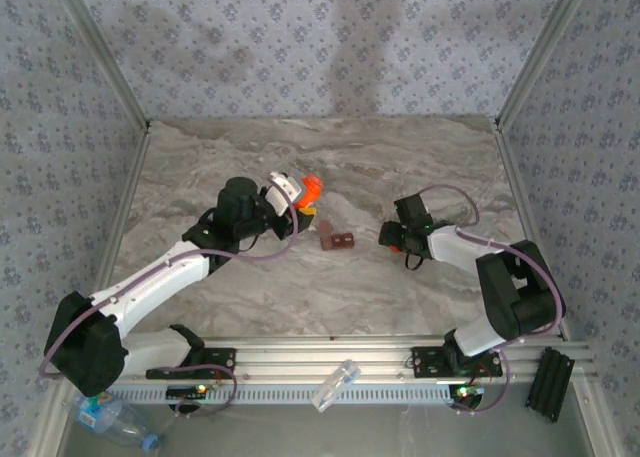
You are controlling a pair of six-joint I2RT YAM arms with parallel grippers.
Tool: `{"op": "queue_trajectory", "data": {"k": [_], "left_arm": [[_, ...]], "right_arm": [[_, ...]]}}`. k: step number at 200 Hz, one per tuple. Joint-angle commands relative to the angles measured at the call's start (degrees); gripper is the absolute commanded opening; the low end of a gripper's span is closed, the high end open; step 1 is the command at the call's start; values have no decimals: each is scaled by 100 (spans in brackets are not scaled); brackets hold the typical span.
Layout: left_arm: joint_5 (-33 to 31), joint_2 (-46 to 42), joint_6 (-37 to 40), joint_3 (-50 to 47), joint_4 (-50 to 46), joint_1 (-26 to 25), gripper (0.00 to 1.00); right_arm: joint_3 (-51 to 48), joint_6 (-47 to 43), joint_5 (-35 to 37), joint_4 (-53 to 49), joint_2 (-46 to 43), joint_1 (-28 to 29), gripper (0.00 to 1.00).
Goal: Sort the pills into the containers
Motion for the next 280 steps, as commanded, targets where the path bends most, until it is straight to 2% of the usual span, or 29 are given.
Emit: {"op": "queue_trajectory", "data": {"k": [1, 51, 83, 99, 121, 133, 208, 251, 263, 280], "left_arm": [[-33, -125, -141, 210, -212, -52, 0], [11, -189, -44, 316, -598, -56, 0], [86, -200, -58, 272, -707, -61, 0], [78, -238, -99, 197, -745, -58, 0], [83, -305, -125, 58, -774, -65, 0], [88, -335, -112, -40, -780, -63, 0], [278, 25, -363, -348, -841, -73, 0], [300, 361, -703, -412, -791, -88, 0], [257, 423, -752, -413, -847, -108, 0], [157, 488, -782, -444, -920, -120, 0]], "right_arm": [[127, 11, -118, -500, -311, -22, 78], [357, 51, -275, -957, -1139, 91, 80], [455, 12, -266, -1009, -1375, 253, 79], [556, 56, -512, -1024, -1356, 245, 80], [821, -41, -709, -1216, -1223, 321, 89], [930, -46, -615, -1341, -1176, 426, 100], [990, 156, -1172, -900, -709, 678, 100], [980, 277, -1459, -487, -307, 736, 87], [993, 296, -1536, -382, -204, 753, 81], [1046, 304, -1627, -271, -28, 765, 79]]}}
